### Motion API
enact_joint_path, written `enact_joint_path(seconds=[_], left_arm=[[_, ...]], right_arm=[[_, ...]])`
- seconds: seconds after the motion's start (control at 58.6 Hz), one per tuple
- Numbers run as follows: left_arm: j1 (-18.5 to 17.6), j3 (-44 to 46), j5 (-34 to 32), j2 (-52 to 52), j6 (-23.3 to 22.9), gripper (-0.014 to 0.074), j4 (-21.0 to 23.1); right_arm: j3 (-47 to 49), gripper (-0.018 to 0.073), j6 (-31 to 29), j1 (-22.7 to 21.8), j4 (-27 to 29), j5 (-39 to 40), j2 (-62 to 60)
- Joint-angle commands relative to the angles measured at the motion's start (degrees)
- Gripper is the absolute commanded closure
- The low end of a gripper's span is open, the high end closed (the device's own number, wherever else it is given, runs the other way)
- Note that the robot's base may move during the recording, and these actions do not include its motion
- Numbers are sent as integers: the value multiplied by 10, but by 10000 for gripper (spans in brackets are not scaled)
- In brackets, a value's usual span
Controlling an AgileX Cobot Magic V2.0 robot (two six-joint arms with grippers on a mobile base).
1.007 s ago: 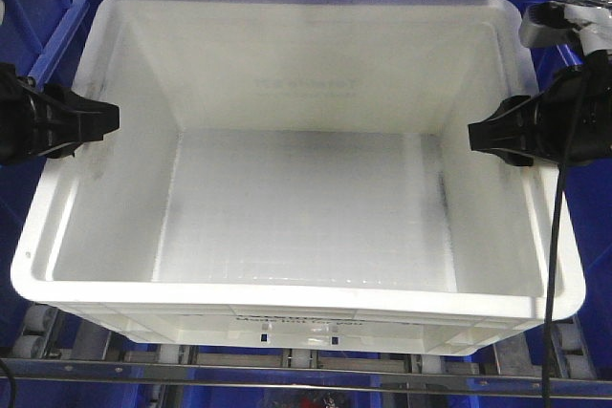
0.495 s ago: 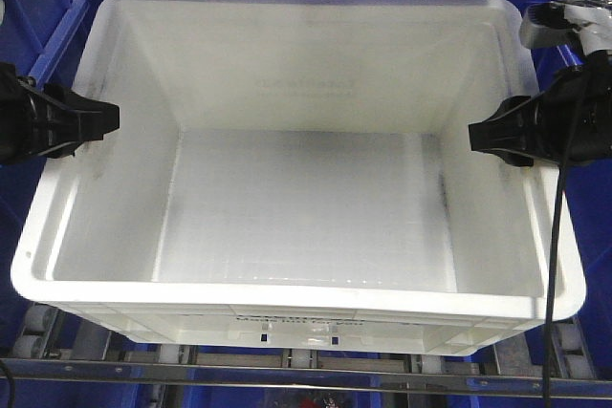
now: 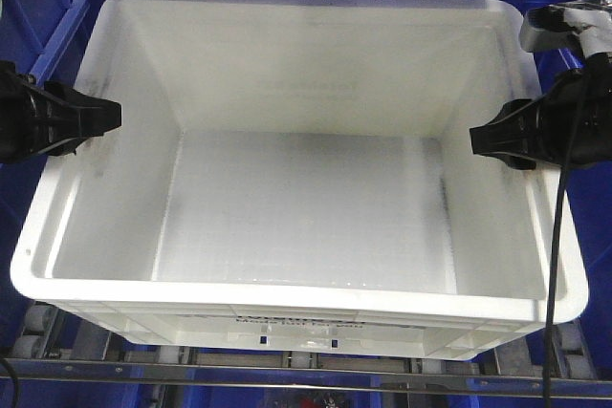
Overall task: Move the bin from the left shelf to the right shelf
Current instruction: 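Pull the gripped tote off the roller lane toward the robot, then hold the tote with both grippers while the base backs away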
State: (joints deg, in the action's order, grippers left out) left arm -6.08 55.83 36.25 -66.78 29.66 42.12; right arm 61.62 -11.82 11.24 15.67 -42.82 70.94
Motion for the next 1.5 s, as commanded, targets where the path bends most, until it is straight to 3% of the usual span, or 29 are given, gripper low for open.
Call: enact_joint_path(seconds=[0.0,1.484], left_arm=[[-20,26,10,16,11,603,92],[-20,26,15,16,12,603,90]], right_arm=[[30,564,-8,13,75,56,-19],[30,564,-8,13,75,59,-19]])
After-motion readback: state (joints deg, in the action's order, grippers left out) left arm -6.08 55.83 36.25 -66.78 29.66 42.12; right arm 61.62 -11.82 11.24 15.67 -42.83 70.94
